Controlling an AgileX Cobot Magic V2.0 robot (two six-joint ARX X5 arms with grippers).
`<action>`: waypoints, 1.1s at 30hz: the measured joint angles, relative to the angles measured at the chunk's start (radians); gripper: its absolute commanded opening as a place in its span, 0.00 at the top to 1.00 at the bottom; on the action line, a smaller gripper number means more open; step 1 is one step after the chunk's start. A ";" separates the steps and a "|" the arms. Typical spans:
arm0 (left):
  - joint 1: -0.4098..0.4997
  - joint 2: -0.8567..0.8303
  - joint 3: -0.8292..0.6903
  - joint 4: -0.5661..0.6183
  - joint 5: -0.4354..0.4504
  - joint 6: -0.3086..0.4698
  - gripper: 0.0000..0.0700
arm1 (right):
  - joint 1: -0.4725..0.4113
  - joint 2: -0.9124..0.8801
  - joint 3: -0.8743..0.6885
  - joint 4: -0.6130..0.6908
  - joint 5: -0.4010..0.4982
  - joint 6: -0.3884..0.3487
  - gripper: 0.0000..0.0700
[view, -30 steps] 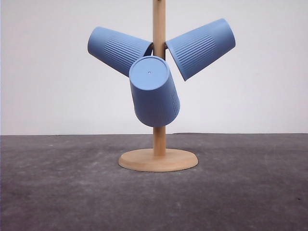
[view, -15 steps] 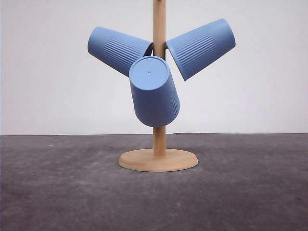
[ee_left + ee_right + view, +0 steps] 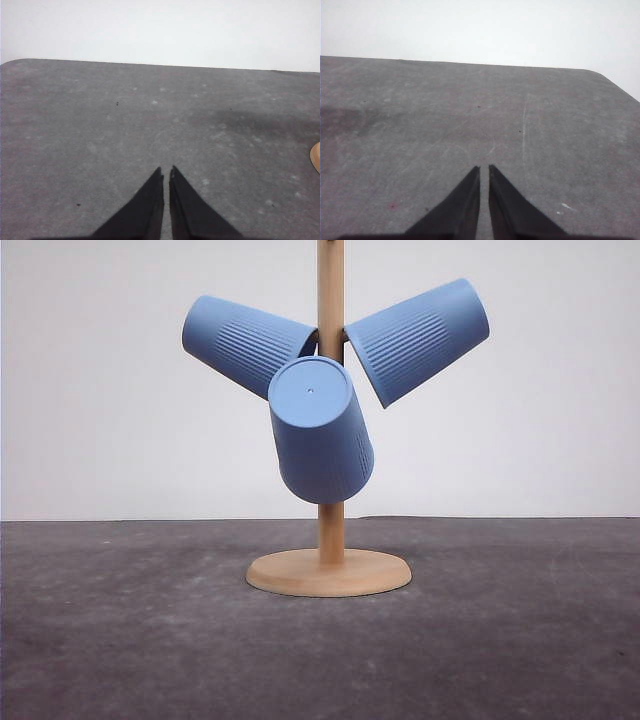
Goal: Place three cups
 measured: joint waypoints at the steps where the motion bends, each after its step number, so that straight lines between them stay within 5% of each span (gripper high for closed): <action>1: 0.000 0.000 0.000 0.000 0.000 0.000 1.00 | 0.000 0.000 0.000 0.000 0.000 0.000 0.96; 33: 0.000 0.000 0.000 0.000 0.000 0.000 1.00 | 0.000 0.000 0.000 0.000 0.000 0.000 0.96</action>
